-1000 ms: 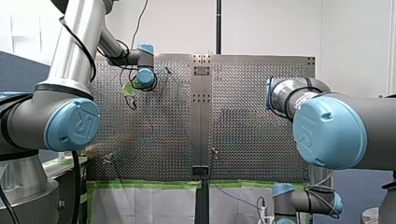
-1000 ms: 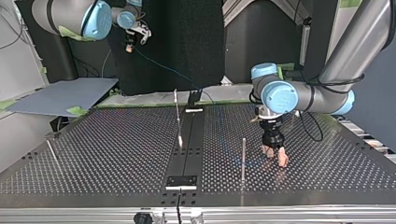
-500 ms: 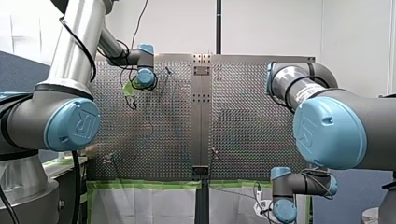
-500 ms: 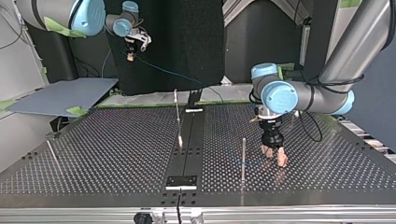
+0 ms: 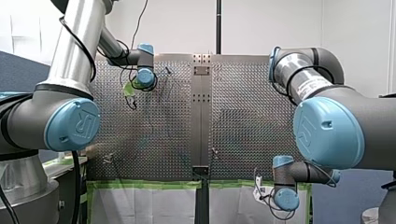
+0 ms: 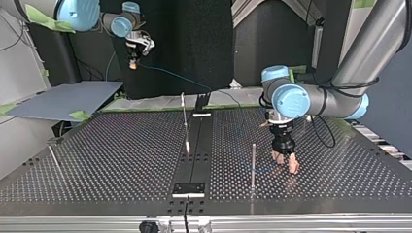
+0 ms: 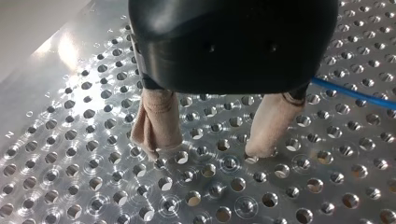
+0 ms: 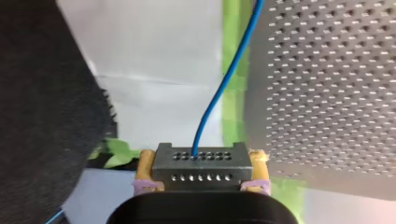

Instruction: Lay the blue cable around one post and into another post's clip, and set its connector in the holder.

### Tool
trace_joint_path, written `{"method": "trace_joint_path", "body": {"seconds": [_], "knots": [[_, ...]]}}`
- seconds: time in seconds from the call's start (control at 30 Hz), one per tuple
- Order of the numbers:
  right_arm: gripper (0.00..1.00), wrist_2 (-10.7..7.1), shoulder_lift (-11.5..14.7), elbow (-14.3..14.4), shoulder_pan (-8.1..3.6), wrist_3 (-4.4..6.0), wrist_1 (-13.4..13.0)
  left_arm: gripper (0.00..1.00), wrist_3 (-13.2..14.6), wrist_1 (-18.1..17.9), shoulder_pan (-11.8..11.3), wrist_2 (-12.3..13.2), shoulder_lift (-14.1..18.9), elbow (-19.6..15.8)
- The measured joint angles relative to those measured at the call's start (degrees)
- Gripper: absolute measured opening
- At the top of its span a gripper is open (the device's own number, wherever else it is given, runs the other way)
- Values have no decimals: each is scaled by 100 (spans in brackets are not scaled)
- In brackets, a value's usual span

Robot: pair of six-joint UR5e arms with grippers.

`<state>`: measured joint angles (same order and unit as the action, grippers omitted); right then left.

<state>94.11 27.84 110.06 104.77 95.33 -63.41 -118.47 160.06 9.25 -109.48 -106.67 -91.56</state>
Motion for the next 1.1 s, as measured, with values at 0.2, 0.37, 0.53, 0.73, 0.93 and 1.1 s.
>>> {"method": "trace_joint_path", "body": {"seconds": [0.2, 0.37, 0.53, 0.73, 0.93, 1.1], "knots": [[0, -200, 333, 26, -10, 51, -172, 100, 0, 0, 2, 10, -1, 0], [0, -259, 589, 28, -19, 57, -188, 100, 0, 0, 2, 33, -1, 0], [0, -268, 803, 28, -29, 40, -193, 100, 0, 0, 1, 36, 0, 0], [0, -263, 1090, 29, -48, 7, -206, 100, 0, 0, 1, 37, -1, 0], [0, -259, 1231, 29, -101, -117, -353, 100, 0, 0, 1, 39, -4, 0], [0, -267, 1219, 29, -132, -135, -384, 100, 0, 4, 0, 37, -2, 0]]}}
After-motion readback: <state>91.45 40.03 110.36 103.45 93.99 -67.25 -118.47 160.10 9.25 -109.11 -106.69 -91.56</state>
